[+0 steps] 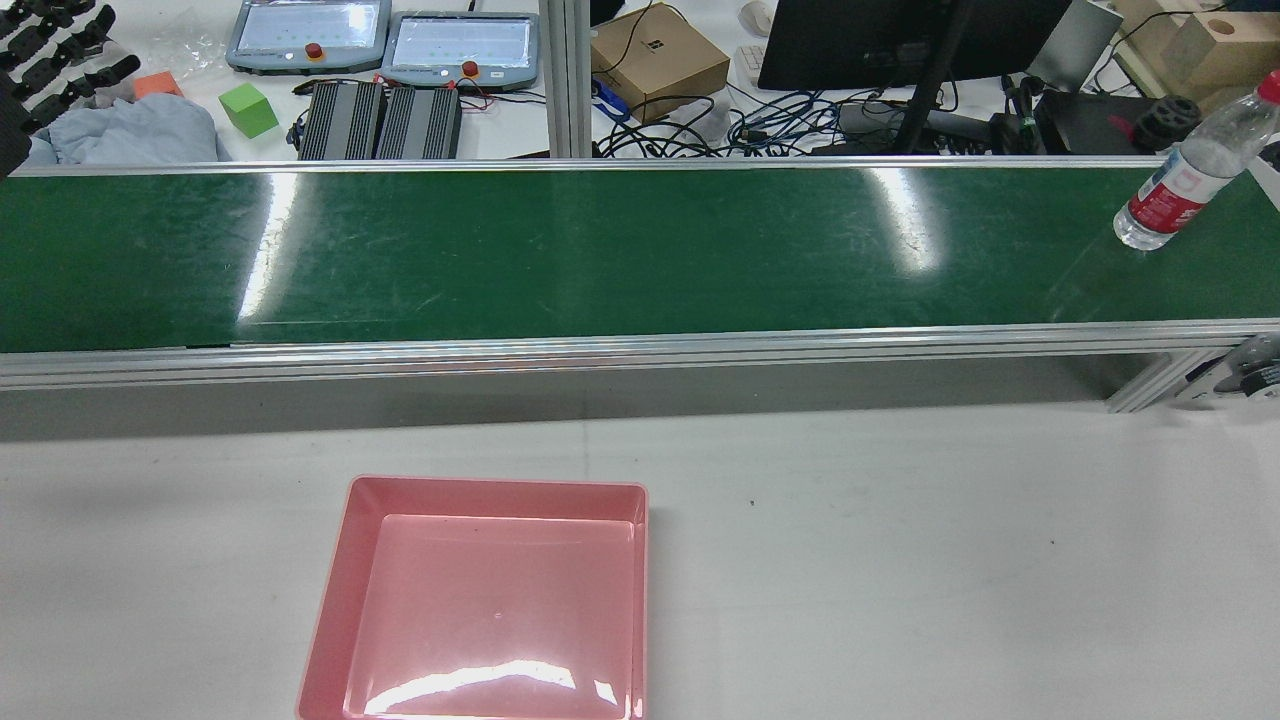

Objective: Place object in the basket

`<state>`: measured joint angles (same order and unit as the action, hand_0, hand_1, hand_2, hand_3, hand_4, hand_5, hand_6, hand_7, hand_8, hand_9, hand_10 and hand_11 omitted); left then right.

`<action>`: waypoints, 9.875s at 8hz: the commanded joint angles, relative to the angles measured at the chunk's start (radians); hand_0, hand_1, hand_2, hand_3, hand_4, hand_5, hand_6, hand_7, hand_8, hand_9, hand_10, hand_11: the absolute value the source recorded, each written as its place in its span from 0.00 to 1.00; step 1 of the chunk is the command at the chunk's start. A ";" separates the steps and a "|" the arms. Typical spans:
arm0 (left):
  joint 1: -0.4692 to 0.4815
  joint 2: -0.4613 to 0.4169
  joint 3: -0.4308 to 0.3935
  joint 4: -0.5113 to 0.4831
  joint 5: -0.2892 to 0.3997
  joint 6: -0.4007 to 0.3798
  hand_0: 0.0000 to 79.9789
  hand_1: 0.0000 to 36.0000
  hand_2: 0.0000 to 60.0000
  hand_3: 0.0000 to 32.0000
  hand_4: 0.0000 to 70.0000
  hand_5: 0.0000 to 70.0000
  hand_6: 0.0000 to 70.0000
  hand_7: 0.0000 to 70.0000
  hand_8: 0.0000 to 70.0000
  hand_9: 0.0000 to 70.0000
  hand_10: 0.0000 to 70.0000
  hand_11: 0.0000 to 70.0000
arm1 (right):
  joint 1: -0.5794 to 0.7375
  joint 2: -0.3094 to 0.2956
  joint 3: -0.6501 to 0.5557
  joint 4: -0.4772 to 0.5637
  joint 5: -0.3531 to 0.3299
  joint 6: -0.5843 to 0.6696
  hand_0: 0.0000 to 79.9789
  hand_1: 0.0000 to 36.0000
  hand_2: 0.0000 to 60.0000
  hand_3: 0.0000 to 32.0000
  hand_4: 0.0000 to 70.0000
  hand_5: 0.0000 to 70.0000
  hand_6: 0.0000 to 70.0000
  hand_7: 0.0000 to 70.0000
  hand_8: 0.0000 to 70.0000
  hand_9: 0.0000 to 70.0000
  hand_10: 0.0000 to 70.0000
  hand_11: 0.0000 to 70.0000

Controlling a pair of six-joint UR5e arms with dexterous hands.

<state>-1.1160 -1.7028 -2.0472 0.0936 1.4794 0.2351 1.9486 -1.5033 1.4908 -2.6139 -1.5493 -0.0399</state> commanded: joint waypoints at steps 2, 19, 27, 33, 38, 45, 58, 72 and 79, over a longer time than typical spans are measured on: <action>0.050 -0.009 0.059 0.012 -0.008 0.056 0.65 0.24 0.00 0.00 0.14 0.18 0.03 0.00 0.03 0.01 0.09 0.15 | 0.000 0.000 0.000 0.000 0.000 0.000 0.00 0.00 0.00 0.00 0.00 0.00 0.00 0.00 0.00 0.00 0.00 0.00; 0.010 -0.004 0.165 -0.074 -0.001 0.029 0.64 0.22 0.00 0.00 0.15 0.17 0.03 0.00 0.03 0.00 0.08 0.14 | 0.000 0.000 0.000 0.000 0.000 0.000 0.00 0.00 0.00 0.00 0.00 0.00 0.00 0.00 0.00 0.00 0.00 0.00; -0.005 -0.003 0.160 -0.075 0.001 0.021 0.64 0.20 0.00 0.00 0.11 0.17 0.02 0.00 0.02 0.00 0.07 0.13 | 0.000 0.000 0.000 0.000 0.000 0.000 0.00 0.00 0.00 0.00 0.00 0.00 0.00 0.00 0.00 0.00 0.00 0.00; -0.007 -0.003 0.159 -0.075 0.001 0.009 0.64 0.21 0.00 0.00 0.11 0.17 0.02 0.00 0.02 0.00 0.08 0.13 | 0.000 0.000 0.000 0.000 0.000 0.000 0.00 0.00 0.00 0.00 0.00 0.00 0.00 0.00 0.00 0.00 0.00 0.00; -0.007 -0.003 0.159 -0.075 0.001 0.009 0.64 0.22 0.00 0.00 0.14 0.18 0.03 0.00 0.03 0.00 0.09 0.14 | 0.000 0.000 0.000 0.000 0.000 0.000 0.00 0.00 0.00 0.00 0.00 0.00 0.00 0.00 0.00 0.00 0.00 0.00; -0.008 -0.003 0.159 -0.075 0.001 0.007 0.64 0.21 0.00 0.00 0.11 0.17 0.02 0.00 0.02 0.00 0.08 0.13 | 0.000 0.000 0.000 0.000 0.000 0.000 0.00 0.00 0.00 0.00 0.00 0.00 0.00 0.00 0.00 0.00 0.00 0.00; -0.007 -0.003 0.157 -0.075 0.001 0.009 0.65 0.22 0.00 0.00 0.14 0.18 0.03 0.00 0.04 0.01 0.08 0.14 | 0.000 0.000 0.000 0.000 0.000 0.000 0.00 0.00 0.00 0.00 0.00 0.00 0.00 0.00 0.00 0.00 0.00 0.00; 0.004 -0.001 0.171 -0.074 -0.001 0.023 0.64 0.21 0.00 0.00 0.12 0.16 0.02 0.00 0.02 0.00 0.07 0.13 | 0.000 0.000 0.000 0.000 0.000 0.000 0.00 0.00 0.00 0.00 0.00 0.00 0.00 0.00 0.00 0.00 0.00 0.00; 0.057 -0.031 0.217 -0.052 -0.013 0.072 0.63 0.18 0.00 0.00 0.14 0.16 0.03 0.00 0.03 0.00 0.07 0.12 | 0.000 0.000 0.000 0.000 0.000 0.000 0.00 0.00 0.00 0.00 0.00 0.00 0.00 0.00 0.00 0.00 0.00 0.00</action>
<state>-1.0932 -1.7199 -1.8586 0.0368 1.4694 0.2928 1.9482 -1.5033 1.4910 -2.6139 -1.5493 -0.0399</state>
